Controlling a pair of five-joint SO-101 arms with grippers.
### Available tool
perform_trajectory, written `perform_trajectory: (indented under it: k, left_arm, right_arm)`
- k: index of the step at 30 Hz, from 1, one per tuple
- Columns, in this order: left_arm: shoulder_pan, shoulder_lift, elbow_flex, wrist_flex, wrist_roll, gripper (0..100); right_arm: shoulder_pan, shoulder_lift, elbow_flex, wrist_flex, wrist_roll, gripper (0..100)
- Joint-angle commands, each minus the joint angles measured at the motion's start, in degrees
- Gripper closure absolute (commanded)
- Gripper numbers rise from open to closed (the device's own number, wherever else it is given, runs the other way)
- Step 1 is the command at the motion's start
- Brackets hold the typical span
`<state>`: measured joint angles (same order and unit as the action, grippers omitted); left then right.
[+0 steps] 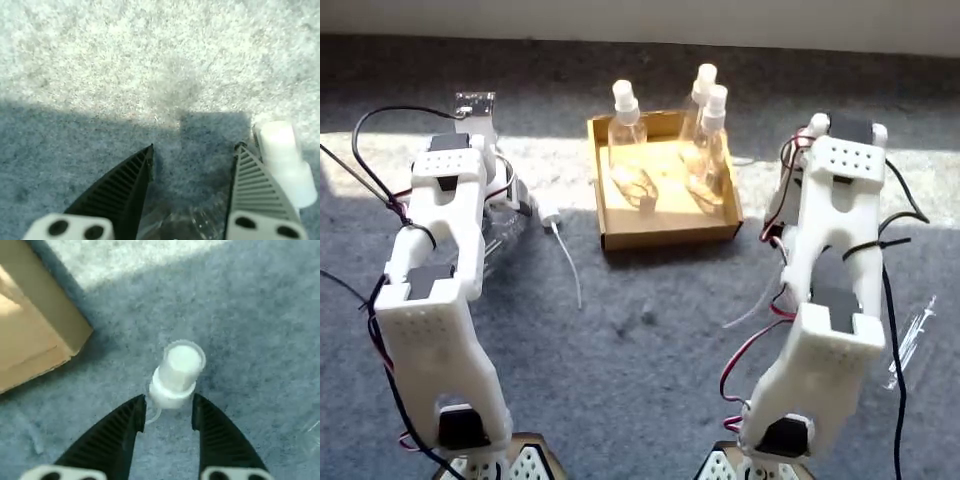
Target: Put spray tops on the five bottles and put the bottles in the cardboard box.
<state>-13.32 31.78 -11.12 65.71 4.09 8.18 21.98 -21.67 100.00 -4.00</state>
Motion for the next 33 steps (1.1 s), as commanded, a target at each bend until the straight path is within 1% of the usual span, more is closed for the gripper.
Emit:
perform_trajectory:
  k: [1,4,6,9,12,15,17,19,24,26,29,33]
  left_arm:
    - [-0.13,-0.92,-0.31,-0.26,-0.35,76]
    - [-0.13,-0.92,-0.31,-0.26,-0.35,76]
    - [-0.13,-0.92,-0.31,-0.26,-0.35,76]
    - [-0.13,-0.92,-0.31,-0.26,-0.35,76]
    - [-0.13,-0.92,-0.31,-0.35,-0.35,76]
    - [-0.22,-0.92,-0.31,-0.62,-0.35,76]
    - [-0.22,-0.92,-0.40,-0.62,-0.35,76]
    - [-0.31,-0.92,-0.48,-0.62,-0.35,76]
    - [-1.45,-1.54,-0.84,-0.35,-0.18,76]
    - [-1.98,-1.80,-2.07,-0.26,-0.26,76]
    - [-2.07,-2.24,-2.86,0.53,-0.44,76]
    - [-1.71,-2.42,-3.21,1.76,-0.44,76]
  right_arm:
    - [-2.15,-9.01,8.75,0.84,2.81,70.4]
    - [-3.21,-9.54,14.46,0.84,3.25,62.7]
    - [-2.42,-9.98,16.40,1.01,2.99,62.3]
    - [3.47,-14.46,14.99,1.01,2.81,62.3]
    - [11.30,-23.34,14.99,0.84,3.43,62.3]
    - [18.77,-30.64,17.01,0.48,8.44,62.3]
    - [22.64,-33.01,19.38,-2.07,10.20,62.3]
    - [24.92,-33.27,22.73,-6.11,10.73,62.3]
    - [25.36,-27.47,34.68,-15.52,11.60,62.3]
    - [25.89,-23.96,37.93,-17.36,11.60,62.3]
    - [26.33,-20.00,38.11,-18.77,11.60,62.3]
    - [27.47,-18.24,33.71,-18.15,11.34,62.3]
